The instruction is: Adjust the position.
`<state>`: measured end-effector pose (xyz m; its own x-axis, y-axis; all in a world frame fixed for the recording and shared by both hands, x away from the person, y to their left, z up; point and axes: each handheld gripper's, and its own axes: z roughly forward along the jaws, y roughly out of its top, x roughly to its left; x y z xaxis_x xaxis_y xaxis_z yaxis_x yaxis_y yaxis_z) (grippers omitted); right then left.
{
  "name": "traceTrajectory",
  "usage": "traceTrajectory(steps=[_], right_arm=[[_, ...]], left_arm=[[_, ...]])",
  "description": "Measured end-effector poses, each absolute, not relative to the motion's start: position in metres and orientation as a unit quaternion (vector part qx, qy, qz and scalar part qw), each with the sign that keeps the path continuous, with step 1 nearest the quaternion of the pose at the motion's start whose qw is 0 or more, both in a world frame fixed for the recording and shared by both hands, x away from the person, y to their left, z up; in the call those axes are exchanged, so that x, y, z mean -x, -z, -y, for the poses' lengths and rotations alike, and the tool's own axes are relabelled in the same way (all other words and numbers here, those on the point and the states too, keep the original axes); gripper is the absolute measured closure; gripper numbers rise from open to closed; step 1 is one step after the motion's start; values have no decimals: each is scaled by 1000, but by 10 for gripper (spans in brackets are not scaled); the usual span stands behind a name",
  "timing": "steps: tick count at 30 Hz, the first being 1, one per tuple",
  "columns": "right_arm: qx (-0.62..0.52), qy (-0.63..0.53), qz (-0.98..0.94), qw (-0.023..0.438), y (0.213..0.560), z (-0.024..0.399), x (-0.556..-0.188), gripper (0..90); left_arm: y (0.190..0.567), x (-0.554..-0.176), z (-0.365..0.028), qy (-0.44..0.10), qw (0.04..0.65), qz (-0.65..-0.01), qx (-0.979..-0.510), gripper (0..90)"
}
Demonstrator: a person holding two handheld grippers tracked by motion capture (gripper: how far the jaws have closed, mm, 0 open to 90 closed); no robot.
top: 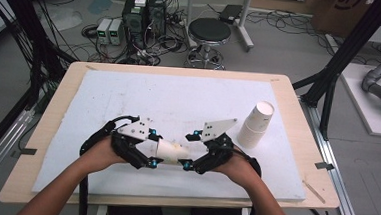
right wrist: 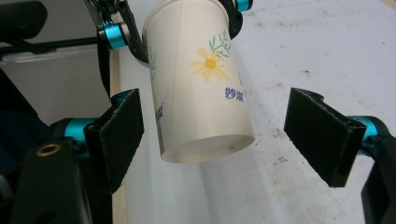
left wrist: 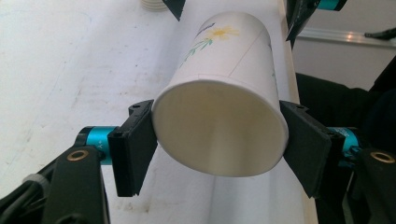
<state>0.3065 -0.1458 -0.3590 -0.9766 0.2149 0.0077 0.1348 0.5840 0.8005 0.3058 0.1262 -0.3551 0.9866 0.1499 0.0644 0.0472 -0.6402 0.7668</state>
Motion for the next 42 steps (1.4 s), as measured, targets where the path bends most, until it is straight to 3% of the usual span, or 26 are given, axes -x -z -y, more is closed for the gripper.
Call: traceTrajectory(steps=[21, 32, 34, 42], right_arm=[[-60, -371, -922, 89, 353, 122, -307, 203], [-32, -309, -945, 102, 359, 100, -305, 209], [-22, -298, -949, 102, 361, 96, -305, 286], [-22, -277, -956, 97, 367, 89, -303, 349]], left_arm=[[335, -311, -109, -66, 310, -40, -948, 319], [339, -314, -101, -59, 292, -39, -954, 316], [341, -314, -101, -57, 292, -40, -954, 317], [343, -313, -102, -55, 301, -45, -951, 314]])
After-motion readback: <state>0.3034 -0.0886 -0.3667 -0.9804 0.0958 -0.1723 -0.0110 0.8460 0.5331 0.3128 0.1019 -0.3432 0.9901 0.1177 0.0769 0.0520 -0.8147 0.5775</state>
